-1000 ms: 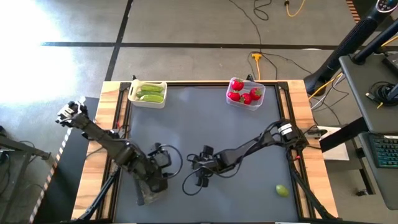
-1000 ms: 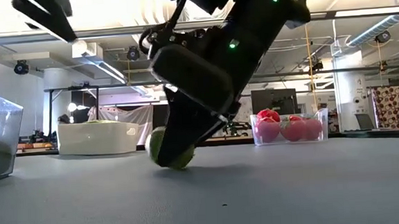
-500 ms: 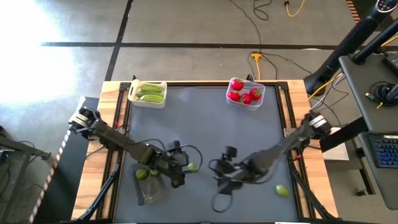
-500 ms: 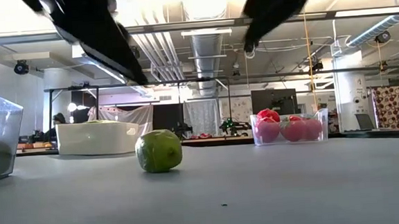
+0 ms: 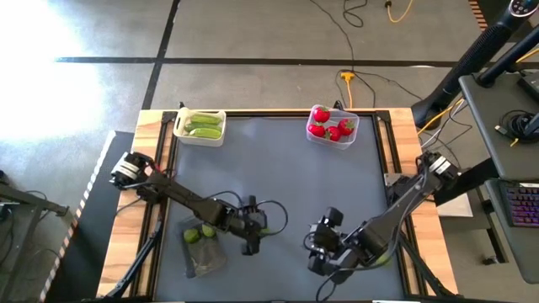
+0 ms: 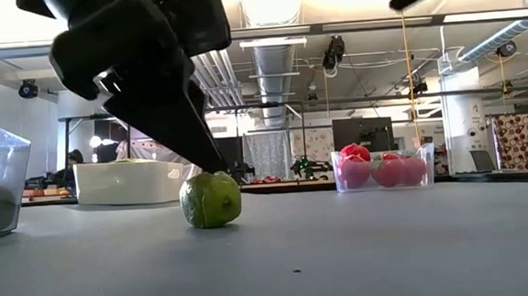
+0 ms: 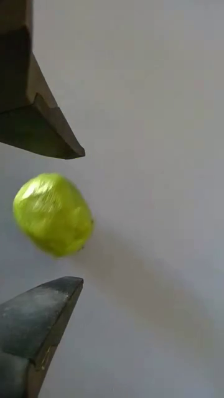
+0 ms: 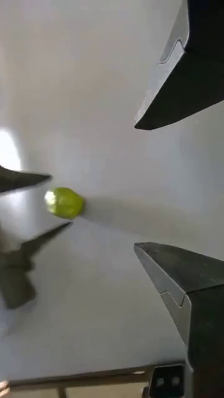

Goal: Sort produce into baskets
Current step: Put the top lime into the black bin

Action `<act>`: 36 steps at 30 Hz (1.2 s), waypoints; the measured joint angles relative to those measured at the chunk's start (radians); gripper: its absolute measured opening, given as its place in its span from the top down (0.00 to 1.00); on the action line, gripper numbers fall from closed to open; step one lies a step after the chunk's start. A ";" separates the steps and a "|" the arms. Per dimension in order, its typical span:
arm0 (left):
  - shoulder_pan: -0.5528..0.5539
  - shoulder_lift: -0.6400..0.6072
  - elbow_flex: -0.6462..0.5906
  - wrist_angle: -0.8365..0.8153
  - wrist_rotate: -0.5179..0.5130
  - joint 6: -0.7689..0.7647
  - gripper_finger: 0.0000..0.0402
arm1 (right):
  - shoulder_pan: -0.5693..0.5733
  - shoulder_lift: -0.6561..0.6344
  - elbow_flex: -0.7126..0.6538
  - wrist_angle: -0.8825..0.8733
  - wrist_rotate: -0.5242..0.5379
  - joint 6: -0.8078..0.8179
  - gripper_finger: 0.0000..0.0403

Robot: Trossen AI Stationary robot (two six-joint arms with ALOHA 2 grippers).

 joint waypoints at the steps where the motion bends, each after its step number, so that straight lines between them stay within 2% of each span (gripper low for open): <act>1: 0.003 0.000 0.000 0.002 0.000 0.027 0.24 | 0.002 0.011 0.000 0.001 -0.011 0.007 0.25; 8: 0.010 -0.002 0.000 -0.001 0.123 0.366 0.24 | 0.002 0.089 -0.001 0.006 -0.126 0.014 0.26; 14: 0.051 0.017 0.001 -0.002 0.117 0.467 0.24 | 0.002 0.145 -0.001 0.091 -0.168 0.045 0.26; 19: 0.058 0.068 0.001 0.003 0.183 0.502 0.24 | 0.002 0.191 0.001 0.188 -0.179 0.051 0.26; 24: 0.059 0.094 0.018 -0.002 0.187 0.339 0.31 | 0.002 0.188 0.001 0.150 -0.175 0.079 0.26; 29: 0.057 0.094 0.050 -0.006 0.183 0.201 0.47 | -0.016 0.187 0.002 0.147 -0.175 0.049 0.26; 34: 0.044 0.065 0.114 -0.159 0.211 0.070 0.66 | -0.049 0.187 0.008 0.021 -0.191 -0.004 0.26; 36: 0.018 0.023 0.166 -0.274 0.213 0.024 0.67 | -0.060 0.187 0.014 -0.026 -0.208 -0.013 0.26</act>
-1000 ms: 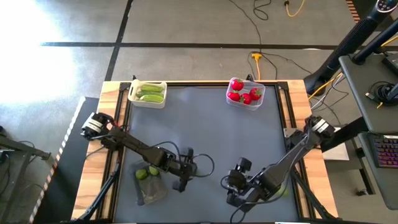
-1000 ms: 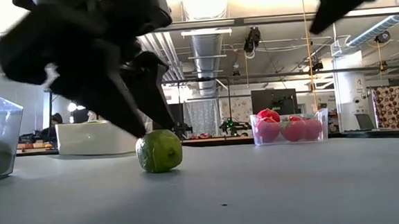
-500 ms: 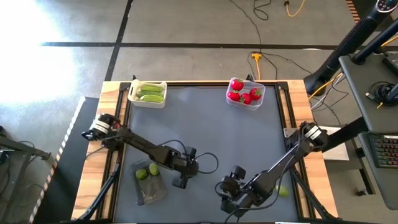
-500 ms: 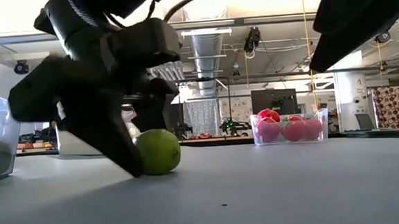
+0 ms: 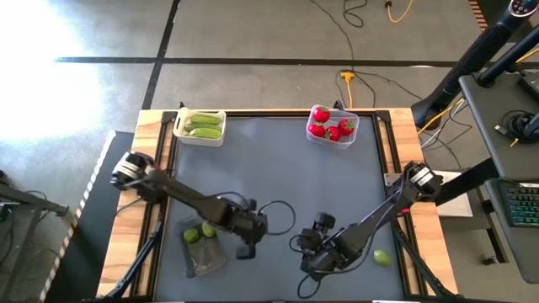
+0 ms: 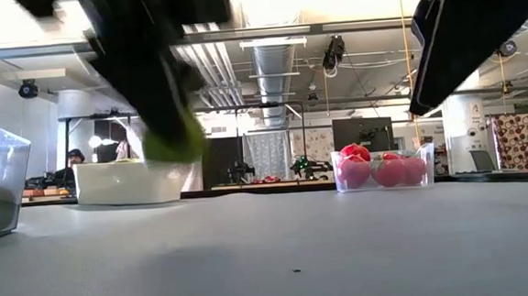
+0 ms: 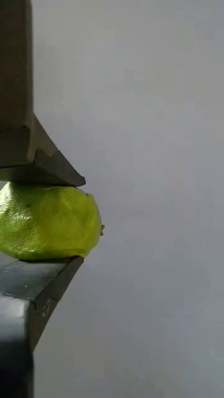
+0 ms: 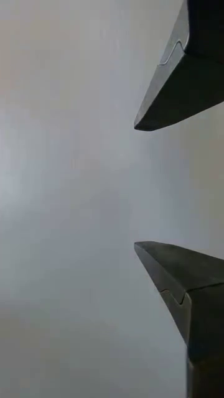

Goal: Sort produce into baskets
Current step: Put the top lime into the black bin, then put the lime into the black bin

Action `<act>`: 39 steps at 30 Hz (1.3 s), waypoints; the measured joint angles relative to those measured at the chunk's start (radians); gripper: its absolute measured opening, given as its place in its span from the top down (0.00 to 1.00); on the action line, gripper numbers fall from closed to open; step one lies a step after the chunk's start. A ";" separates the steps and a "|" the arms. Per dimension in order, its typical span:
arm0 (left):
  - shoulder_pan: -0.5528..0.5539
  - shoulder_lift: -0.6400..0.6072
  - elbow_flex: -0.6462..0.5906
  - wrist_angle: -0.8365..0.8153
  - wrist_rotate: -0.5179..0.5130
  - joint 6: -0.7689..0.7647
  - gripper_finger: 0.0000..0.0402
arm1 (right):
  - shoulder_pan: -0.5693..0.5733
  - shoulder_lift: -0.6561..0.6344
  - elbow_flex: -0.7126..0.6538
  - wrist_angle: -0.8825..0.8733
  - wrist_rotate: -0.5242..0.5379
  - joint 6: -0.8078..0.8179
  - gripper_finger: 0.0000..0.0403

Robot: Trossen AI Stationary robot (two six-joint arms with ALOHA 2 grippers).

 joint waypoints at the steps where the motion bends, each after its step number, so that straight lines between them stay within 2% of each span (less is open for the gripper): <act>1: -0.018 -0.024 0.030 -0.065 -0.003 -0.024 0.67 | -0.003 0.000 0.005 -0.021 -0.001 -0.008 0.26; 5: -0.116 -0.125 0.155 -0.313 -0.094 -0.128 0.67 | -0.026 0.000 0.007 -0.029 0.004 -0.031 0.26; 9: -0.277 -0.214 0.203 -0.498 -0.155 -0.358 0.67 | -0.063 0.005 0.005 -0.014 0.007 -0.044 0.26; 13: -0.449 -0.260 0.140 -0.545 -0.178 -0.664 0.67 | -0.088 0.005 0.006 0.037 0.040 -0.093 0.26; 17: -0.537 -0.251 0.022 -0.545 -0.184 -0.894 0.67 | -0.111 0.005 0.006 0.086 0.056 -0.090 0.26; 20: -0.548 -0.241 -0.066 -0.530 -0.173 -0.964 0.67 | -0.116 0.002 0.015 0.058 0.048 -0.009 0.26; 24: -0.533 -0.220 -0.154 -0.485 -0.161 -0.989 0.63 | -0.099 -0.003 0.064 -0.064 -0.025 0.118 0.26; 29: -0.516 -0.198 -0.232 -0.350 -0.136 -0.997 0.61 | -0.052 -0.003 0.090 -0.217 -0.110 0.233 0.26; 32: -0.513 -0.184 -0.247 -0.366 -0.136 -1.057 0.59 | -0.018 -0.014 0.092 -0.340 -0.141 0.343 0.26; 35: -0.513 -0.183 -0.251 -0.371 -0.133 -1.085 0.55 | 0.005 -0.055 0.092 -0.389 -0.206 0.481 0.26; 39: -0.510 -0.183 -0.251 -0.374 -0.114 -1.109 0.43 | 0.021 -0.140 0.092 -0.428 -0.254 0.640 0.26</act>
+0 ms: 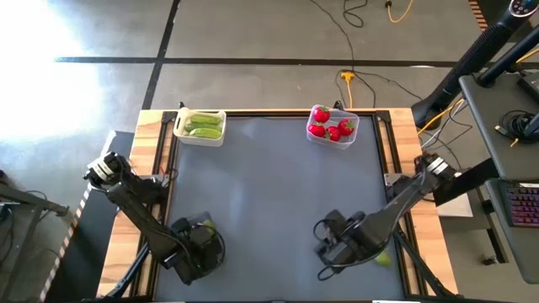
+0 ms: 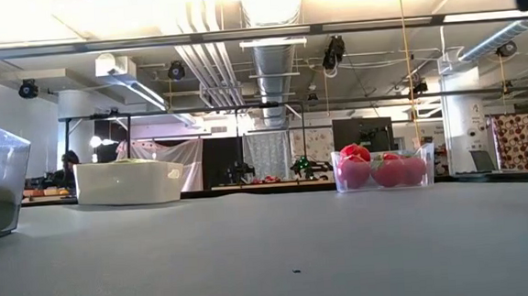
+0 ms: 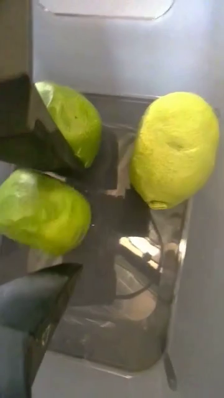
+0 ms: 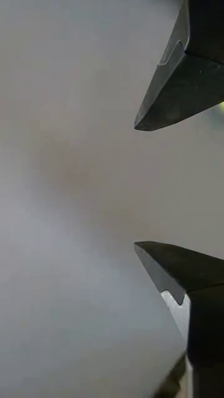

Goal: Sort produce into baskets
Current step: Put the lime into the black bin

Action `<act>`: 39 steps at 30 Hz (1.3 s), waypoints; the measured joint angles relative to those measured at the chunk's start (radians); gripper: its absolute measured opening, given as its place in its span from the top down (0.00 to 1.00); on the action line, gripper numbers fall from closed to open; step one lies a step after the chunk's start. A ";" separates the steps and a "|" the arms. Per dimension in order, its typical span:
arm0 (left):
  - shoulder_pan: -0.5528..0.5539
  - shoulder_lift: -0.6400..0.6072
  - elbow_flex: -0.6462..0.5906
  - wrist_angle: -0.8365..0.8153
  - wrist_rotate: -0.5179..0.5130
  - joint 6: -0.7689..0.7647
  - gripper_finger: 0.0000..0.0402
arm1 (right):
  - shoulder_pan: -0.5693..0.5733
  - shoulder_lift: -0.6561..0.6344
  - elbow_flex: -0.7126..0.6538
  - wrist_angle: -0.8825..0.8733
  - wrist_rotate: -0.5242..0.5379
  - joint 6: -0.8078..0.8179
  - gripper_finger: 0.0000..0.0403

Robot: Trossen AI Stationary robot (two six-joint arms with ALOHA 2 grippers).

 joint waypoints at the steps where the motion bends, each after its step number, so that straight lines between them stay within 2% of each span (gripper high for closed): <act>1: 0.002 0.000 0.000 0.001 0.012 -0.001 0.40 | 0.004 -0.019 0.000 -0.029 -0.005 0.031 0.26; 5: 0.003 -0.012 0.025 -0.028 0.087 0.029 0.27 | 0.029 -0.095 -0.005 -0.198 -0.012 0.130 0.26; 7: 0.002 -0.029 0.060 -0.072 0.098 0.048 0.23 | 0.040 -0.124 -0.020 -0.224 -0.054 0.142 0.26; 8: 0.002 -0.036 0.082 -0.103 0.082 0.046 0.21 | 0.043 -0.135 -0.034 -0.222 -0.097 0.146 0.26; 11: 0.003 -0.046 0.137 -0.178 -0.054 -0.003 0.20 | 0.043 -0.144 -0.070 -0.196 -0.254 0.150 0.26; 13: 0.019 -0.046 0.163 -0.176 -0.114 0.000 0.20 | 0.043 -0.139 -0.099 -0.165 -0.354 0.118 0.26; 17: 0.057 -0.046 0.210 -0.143 -0.178 0.086 0.21 | 0.062 -0.119 -0.193 -0.102 -0.523 0.028 0.25; 20: 0.061 -0.046 0.247 -0.184 -0.249 0.140 0.22 | 0.066 -0.118 -0.286 -0.046 -0.663 0.001 0.21; 23: 0.061 -0.046 0.270 -0.287 -0.276 0.147 0.23 | 0.064 -0.118 -0.364 0.039 -0.707 -0.024 0.16; 26: 0.061 -0.046 0.288 -0.312 -0.284 0.162 0.24 | 0.064 -0.121 -0.447 0.144 -0.737 -0.048 0.12; 30: 0.061 -0.046 0.305 -0.237 -0.298 0.222 0.26 | 0.064 -0.121 -0.558 0.237 -0.814 -0.057 0.11; 39: 0.103 -0.046 0.274 0.140 -0.425 0.409 0.29 | 0.067 -0.122 -0.705 0.551 -0.813 -0.044 0.17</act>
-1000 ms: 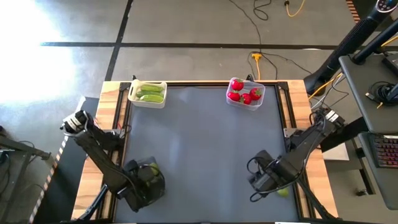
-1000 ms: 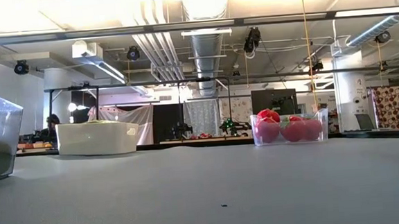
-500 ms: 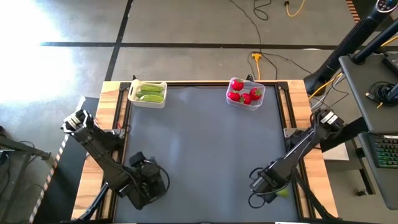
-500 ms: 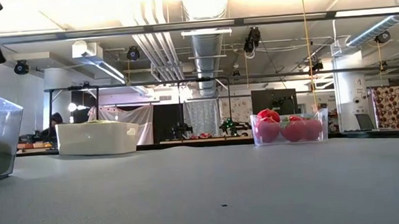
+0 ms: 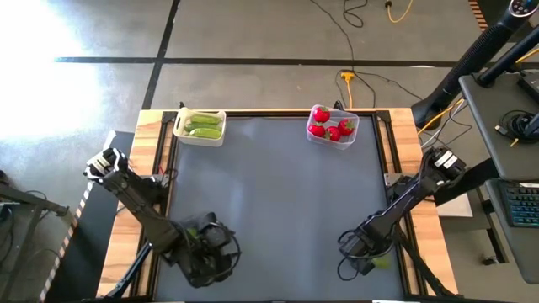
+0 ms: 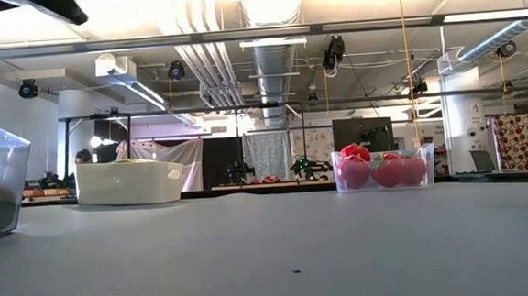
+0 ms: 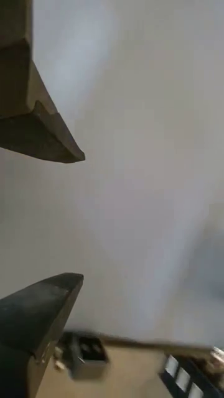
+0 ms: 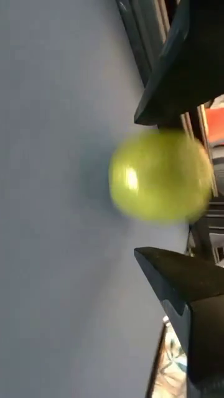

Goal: Sort produce into baskets
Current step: Put the lime into the black bin

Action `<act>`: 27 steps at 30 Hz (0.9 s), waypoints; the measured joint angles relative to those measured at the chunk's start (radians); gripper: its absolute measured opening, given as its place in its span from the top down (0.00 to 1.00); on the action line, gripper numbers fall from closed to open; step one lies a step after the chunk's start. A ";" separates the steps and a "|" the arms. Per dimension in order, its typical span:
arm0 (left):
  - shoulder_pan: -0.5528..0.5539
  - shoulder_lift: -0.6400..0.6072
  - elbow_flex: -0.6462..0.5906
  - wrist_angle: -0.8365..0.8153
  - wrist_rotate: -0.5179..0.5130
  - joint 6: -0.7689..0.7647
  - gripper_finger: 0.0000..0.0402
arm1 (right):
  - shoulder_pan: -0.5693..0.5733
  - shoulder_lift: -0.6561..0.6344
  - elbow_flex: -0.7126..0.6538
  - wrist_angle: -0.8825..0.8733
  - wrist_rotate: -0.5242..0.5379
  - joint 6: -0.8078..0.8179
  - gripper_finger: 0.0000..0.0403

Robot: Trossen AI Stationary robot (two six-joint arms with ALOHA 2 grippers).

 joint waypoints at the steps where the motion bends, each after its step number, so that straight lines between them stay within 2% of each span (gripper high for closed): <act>1: 0.003 0.000 -0.006 0.028 -0.012 0.011 0.29 | 0.002 0.000 -0.011 0.023 0.001 0.006 0.19; 9: 0.005 0.000 -0.018 0.009 -0.094 0.031 0.29 | 0.003 0.000 -0.021 0.048 -0.007 0.026 0.37; 14: 0.009 -0.002 -0.018 -0.041 -0.070 0.035 0.31 | -0.022 0.001 0.052 0.044 0.021 0.046 0.53; 16: 0.004 -0.003 -0.018 -0.040 0.007 0.038 0.32 | -0.041 0.001 0.120 0.045 0.069 0.038 0.57; 19: -0.007 0.013 -0.018 -0.023 0.121 0.038 0.33 | -0.072 0.003 0.221 0.038 0.220 -0.029 0.57; 23: -0.014 0.039 -0.018 0.005 0.132 0.039 0.33 | -0.148 0.030 0.321 0.036 0.418 -0.174 0.54; 27: -0.012 0.067 -0.018 0.033 0.132 0.033 0.33 | -0.252 0.101 0.412 0.037 0.511 -0.345 0.54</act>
